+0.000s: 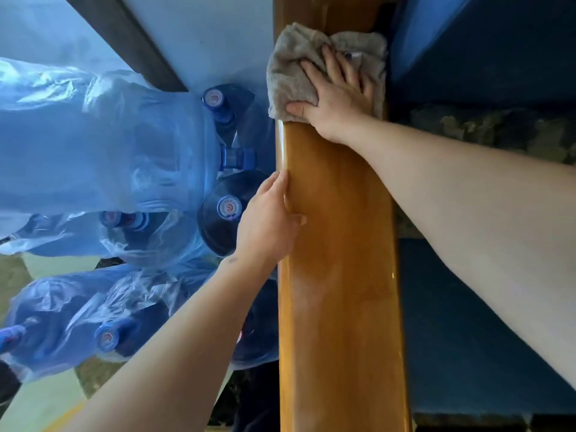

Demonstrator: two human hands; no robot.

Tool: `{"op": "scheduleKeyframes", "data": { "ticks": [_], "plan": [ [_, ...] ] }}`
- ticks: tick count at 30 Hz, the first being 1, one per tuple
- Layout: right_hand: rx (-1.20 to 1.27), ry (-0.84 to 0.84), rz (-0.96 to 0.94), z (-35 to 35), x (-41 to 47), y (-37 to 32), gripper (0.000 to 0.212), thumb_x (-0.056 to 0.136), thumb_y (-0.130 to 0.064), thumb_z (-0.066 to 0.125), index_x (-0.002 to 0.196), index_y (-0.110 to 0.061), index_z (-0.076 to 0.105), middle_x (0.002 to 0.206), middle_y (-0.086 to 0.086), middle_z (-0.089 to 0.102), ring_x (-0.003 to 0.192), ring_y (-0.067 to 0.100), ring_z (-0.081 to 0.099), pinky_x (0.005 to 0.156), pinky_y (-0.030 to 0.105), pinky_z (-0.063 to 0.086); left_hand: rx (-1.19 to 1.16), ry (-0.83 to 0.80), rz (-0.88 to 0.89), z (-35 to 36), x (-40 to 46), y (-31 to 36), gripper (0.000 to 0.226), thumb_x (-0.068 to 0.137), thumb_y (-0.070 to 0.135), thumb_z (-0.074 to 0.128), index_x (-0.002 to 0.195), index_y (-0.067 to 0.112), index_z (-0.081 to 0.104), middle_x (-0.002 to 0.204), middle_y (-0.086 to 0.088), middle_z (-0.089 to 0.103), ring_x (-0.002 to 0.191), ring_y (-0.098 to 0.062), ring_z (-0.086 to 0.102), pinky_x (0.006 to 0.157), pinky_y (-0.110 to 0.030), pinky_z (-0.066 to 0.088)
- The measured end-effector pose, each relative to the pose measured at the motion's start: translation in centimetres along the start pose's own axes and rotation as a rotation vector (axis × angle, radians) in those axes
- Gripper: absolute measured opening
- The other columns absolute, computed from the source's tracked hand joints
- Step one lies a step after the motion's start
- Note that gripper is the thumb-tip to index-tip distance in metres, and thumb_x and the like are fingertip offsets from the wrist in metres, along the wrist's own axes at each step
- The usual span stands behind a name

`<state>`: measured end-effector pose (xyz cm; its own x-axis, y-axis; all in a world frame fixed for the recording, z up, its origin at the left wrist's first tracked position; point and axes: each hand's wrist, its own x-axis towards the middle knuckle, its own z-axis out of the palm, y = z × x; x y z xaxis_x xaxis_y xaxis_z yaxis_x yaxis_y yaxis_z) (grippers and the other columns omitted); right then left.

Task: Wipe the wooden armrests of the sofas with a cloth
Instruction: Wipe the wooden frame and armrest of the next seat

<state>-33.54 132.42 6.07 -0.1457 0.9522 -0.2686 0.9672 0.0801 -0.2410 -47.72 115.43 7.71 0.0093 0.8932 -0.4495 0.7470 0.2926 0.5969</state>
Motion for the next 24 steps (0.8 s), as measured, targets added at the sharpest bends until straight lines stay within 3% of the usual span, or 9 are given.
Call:
{"op": "scheduleKeyframes", "data": {
  "ticks": [2, 4, 7, 11, 15, 18, 20, 22, 24],
  "plan": [
    [-0.01, 0.004, -0.016, 0.1, -1.7, -0.1, 0.085, 0.092, -0.08, 0.034, 0.164, -0.041, 0.01, 0.177, -0.004, -0.003, 0.162, 0.026, -0.002, 0.127, 0.056, 0.004, 0.022, -0.042, -0.005, -0.1, -1.3, -0.2, 0.083, 0.096, 0.026, 0.07, 0.162, 0.028, 0.021, 0.166, 0.007, 0.03, 0.138, -0.019, 0.049, 0.099, -0.027, 0.04],
    [-0.04, 0.022, -0.048, 0.7, -4.8, 0.2, 0.087, 0.091, -0.08, 0.035, 0.164, -0.04, 0.012, 0.177, -0.003, 0.002, 0.162, 0.026, 0.002, 0.128, 0.056, 0.007, -0.127, -0.124, -0.031, 0.1, -3.5, -0.8, 0.07, 0.101, 0.033, 0.062, 0.161, 0.035, 0.025, 0.16, 0.006, 0.039, 0.129, -0.017, 0.057, 0.104, -0.033, 0.049],
    [-0.084, 0.051, -0.072, 2.8, -11.9, 0.3, 0.085, 0.091, -0.079, 0.032, 0.164, -0.04, 0.015, 0.176, -0.001, 0.007, 0.161, 0.028, 0.007, 0.127, 0.056, 0.01, -0.442, -0.093, -0.11, 1.0, -8.7, -2.2, 0.046, 0.106, 0.034, 0.052, 0.143, 0.059, 0.041, 0.131, 0.025, 0.061, 0.109, 0.0, 0.065, 0.088, -0.028, 0.056],
    [-0.072, 0.091, -0.066, 6.4, -22.2, 0.0, 0.076, 0.097, -0.07, 0.037, 0.163, -0.037, 0.023, 0.175, 0.001, 0.015, 0.161, 0.026, 0.014, 0.127, 0.055, 0.013, -0.619, -0.092, -0.371, 2.2, -14.4, -3.9, 0.045, 0.102, 0.04, 0.052, 0.147, 0.036, 0.05, 0.126, 0.014, 0.07, 0.114, -0.006, 0.066, 0.102, -0.043, 0.054],
    [-0.043, 0.129, 0.002, 10.8, -35.1, -1.2, 0.066, 0.101, -0.05, 0.048, 0.162, -0.034, 0.027, 0.174, 0.003, 0.022, 0.16, 0.025, 0.017, 0.127, 0.054, 0.014, -0.619, -0.193, -0.373, 2.7, -20.0, -3.9, 0.025, 0.093, 0.041, 0.054, 0.105, 0.05, 0.073, 0.108, 0.022, 0.076, 0.104, 0.003, 0.069, 0.098, -0.039, 0.055],
    [-0.023, 0.046, 0.07, 13.2, -44.5, -3.2, 0.072, 0.098, -0.036, 0.056, 0.163, -0.034, 0.025, 0.174, 0.001, 0.02, 0.161, 0.024, 0.014, 0.128, 0.053, 0.015, -0.513, -0.253, -0.398, 3.2, -23.6, -4.0, 0.033, 0.087, 0.045, 0.051, 0.089, 0.02, 0.071, 0.093, -0.002, 0.077, 0.091, -0.023, 0.072, 0.093, -0.054, 0.056],
    [0.03, -0.016, 0.125, 13.5, -49.6, -4.8, 0.075, 0.095, -0.027, 0.06, 0.162, -0.034, 0.028, 0.174, 0.0, 0.021, 0.161, 0.023, 0.016, 0.128, 0.054, 0.017, -0.445, -0.353, -0.449, 3.4, -25.7, -5.1, 0.048, 0.087, 0.05, 0.052, 0.091, 0.005, 0.068, 0.094, -0.017, 0.074, 0.089, -0.034, 0.069, 0.091, -0.05, 0.055],
    [0.139, -0.075, 0.187, 13.2, -52.9, -5.9, 0.071, 0.093, -0.015, 0.063, 0.158, -0.032, 0.039, 0.172, -0.001, 0.024, 0.16, 0.023, 0.02, 0.129, 0.053, 0.016, -0.446, -0.501, -0.562, 3.1, -28.2, -6.3, 0.035, 0.096, 0.043, 0.056, 0.096, 0.011, 0.07, 0.101, -0.006, 0.076, 0.093, -0.025, 0.071, 0.086, -0.04, 0.055],
    [0.249, -0.191, 0.254, 11.9, -54.8, -6.9, 0.068, 0.096, -0.011, 0.063, 0.157, -0.033, 0.042, 0.173, -0.005, 0.02, 0.161, 0.02, 0.016, 0.131, 0.049, 0.008, -0.401, -0.57, -0.634, 2.1, -30.4, -7.1, 0.025, 0.103, 0.033, 0.055, 0.112, 0.017, 0.071, 0.113, -0.006, 0.074, 0.097, -0.024, 0.07, 0.083, -0.035, 0.055]
  ]
}}
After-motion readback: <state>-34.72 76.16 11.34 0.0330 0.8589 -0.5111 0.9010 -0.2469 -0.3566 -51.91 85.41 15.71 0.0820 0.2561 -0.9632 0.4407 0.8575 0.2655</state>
